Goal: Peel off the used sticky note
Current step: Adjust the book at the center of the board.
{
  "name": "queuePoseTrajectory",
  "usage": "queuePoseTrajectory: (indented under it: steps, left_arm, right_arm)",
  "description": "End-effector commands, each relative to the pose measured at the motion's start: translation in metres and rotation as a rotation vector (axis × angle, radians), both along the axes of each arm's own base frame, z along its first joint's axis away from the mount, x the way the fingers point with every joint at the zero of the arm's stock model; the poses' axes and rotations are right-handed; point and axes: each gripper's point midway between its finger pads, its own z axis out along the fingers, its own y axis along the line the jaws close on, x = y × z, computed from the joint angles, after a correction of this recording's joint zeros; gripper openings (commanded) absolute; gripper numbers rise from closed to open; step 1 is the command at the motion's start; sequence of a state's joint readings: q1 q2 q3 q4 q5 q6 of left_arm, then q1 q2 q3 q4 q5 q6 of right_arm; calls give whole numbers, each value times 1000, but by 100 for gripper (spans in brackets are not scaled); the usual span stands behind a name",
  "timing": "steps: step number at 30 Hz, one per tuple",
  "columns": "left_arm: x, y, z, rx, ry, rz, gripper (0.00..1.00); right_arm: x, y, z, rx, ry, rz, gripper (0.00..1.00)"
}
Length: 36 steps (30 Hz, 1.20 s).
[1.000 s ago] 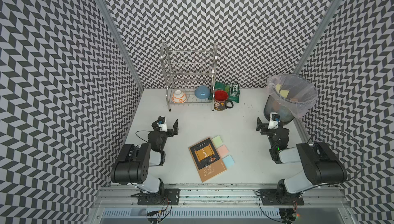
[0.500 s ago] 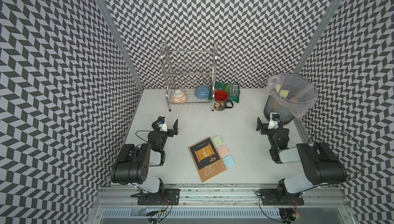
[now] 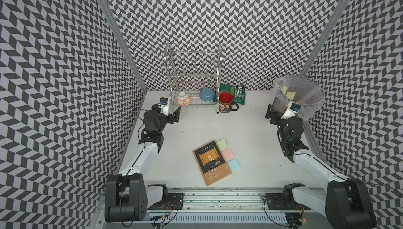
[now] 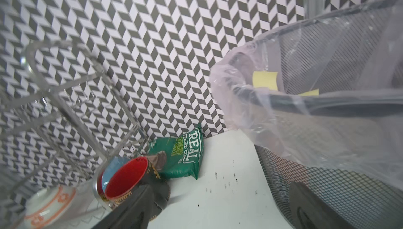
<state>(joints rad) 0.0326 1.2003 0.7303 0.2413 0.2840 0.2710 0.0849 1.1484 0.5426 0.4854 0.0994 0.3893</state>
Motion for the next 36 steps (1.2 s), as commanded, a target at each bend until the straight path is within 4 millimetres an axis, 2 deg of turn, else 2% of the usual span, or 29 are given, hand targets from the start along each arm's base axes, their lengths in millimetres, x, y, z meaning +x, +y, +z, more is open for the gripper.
queuePoseTrajectory:
  steps: [1,3,6,9,11,15,19,23,26,30,36]
  left_arm:
    - [-76,-30,-114,188,497,-283,99]
    - [-105,-34,-139,266,601,-347,96]
    - [-142,-36,-173,365,690,-390,95]
    - [-167,-45,-188,433,699,-421,96]
    - [-173,-51,-187,450,665,-426,96]
    - [-168,-57,-180,498,596,-437,99]
    - [-163,-66,-196,552,618,-451,98]
    - [-157,-76,-209,556,638,-441,97]
    - [-154,-83,-213,545,637,-446,99]
    - [-148,-92,-220,543,644,-453,99]
    - [-127,-99,-230,530,678,-411,99]
  right_arm:
    - [-18,38,-53,214,249,200,100]
    - [-32,74,-48,216,252,334,100]
    - [-56,128,-42,130,262,472,100]
    - [-81,173,-48,76,317,604,100]
    - [-100,198,-59,60,362,693,100]
    - [-133,243,-78,34,429,851,100]
    - [-155,276,-94,26,490,954,100]
    - [-178,304,-98,40,493,1063,100]
    - [-186,314,-96,41,483,1100,100]
    - [-190,318,-103,39,508,1120,100]
    - [-187,315,-133,27,593,1068,100]
